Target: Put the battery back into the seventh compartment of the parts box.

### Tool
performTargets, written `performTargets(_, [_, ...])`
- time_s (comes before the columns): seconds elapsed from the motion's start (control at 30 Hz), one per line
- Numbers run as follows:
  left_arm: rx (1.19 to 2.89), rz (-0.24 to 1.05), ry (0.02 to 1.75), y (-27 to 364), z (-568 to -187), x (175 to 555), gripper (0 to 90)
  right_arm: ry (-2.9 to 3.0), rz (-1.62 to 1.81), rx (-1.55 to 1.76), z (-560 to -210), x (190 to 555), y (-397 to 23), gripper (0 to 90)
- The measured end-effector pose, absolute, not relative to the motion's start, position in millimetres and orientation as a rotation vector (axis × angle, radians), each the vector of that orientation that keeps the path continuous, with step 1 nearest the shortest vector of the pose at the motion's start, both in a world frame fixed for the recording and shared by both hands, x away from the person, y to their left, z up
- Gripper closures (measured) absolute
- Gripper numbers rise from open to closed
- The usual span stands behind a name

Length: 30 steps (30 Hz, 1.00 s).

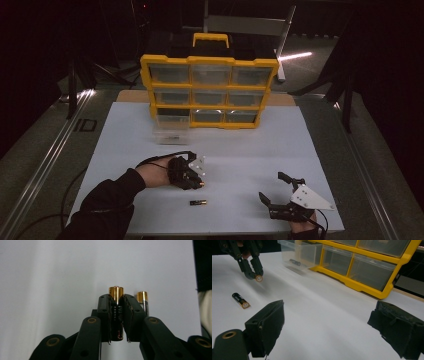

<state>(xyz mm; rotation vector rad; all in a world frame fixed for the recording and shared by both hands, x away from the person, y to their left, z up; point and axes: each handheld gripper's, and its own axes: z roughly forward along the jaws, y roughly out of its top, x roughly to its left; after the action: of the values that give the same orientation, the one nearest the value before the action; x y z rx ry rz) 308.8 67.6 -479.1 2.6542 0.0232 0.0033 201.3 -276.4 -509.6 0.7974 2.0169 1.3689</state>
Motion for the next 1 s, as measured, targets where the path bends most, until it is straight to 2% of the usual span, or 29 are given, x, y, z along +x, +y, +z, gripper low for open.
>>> performTargets(0.4, [2.639,0.006,0.025,75.8,-460.8,312.0,75.6,2.017,1.368,0.798,-509.6,201.4,-276.5,10.4])
performTargets(1.0, [2.635,0.079,0.053,90.0,-430.7,318.1,75.6,2.014,1.366,0.791,-508.9,201.3,-276.1,10.4])
